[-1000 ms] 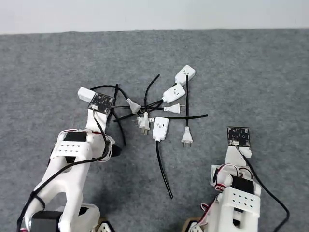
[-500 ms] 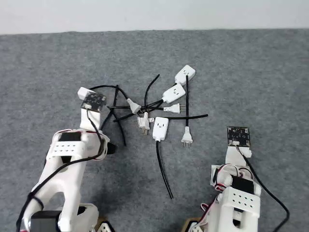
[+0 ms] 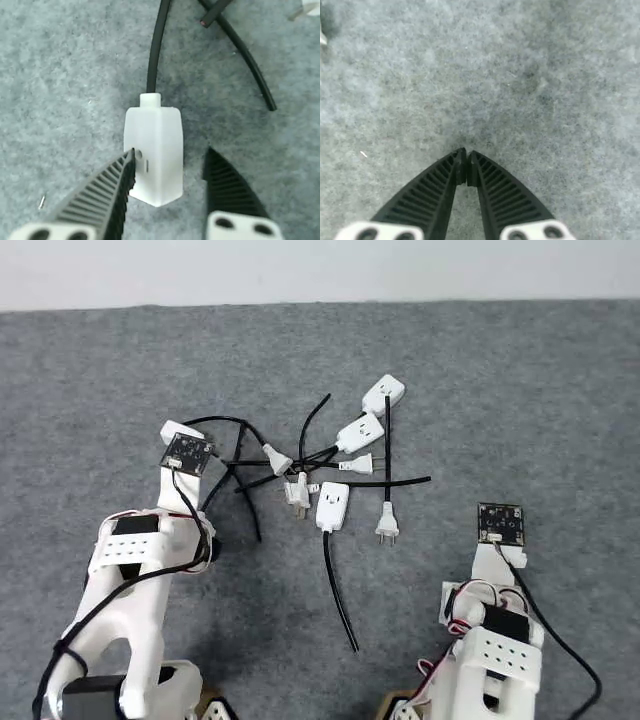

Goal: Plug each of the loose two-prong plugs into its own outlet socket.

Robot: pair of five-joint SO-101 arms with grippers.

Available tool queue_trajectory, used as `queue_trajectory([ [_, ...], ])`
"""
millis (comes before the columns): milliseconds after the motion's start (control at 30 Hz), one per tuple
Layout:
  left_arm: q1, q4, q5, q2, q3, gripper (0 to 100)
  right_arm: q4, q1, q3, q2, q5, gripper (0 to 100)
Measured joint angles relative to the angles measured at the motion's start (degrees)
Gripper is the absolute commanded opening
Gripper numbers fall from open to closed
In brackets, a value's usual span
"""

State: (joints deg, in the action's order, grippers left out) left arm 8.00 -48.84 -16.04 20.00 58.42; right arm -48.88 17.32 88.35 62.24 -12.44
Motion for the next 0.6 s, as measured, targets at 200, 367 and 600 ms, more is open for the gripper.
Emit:
queue_trajectory([
  [200, 1.1, -0.8, -0.9, -6.0, -2.5, 17, 0.0, 0.0, 0.0, 0.0, 0.0, 0.9],
  [367, 3.1, -4.9, -1.1, -14.2, -9.1, 8, 0.0, 0.0, 0.0, 0.0, 0.0, 0.9],
  [600, 3.3, -6.9, -1.5, -16.2, -12.0, 14, 0.0, 0.0, 0.0, 0.0, -0.2, 0.9],
])
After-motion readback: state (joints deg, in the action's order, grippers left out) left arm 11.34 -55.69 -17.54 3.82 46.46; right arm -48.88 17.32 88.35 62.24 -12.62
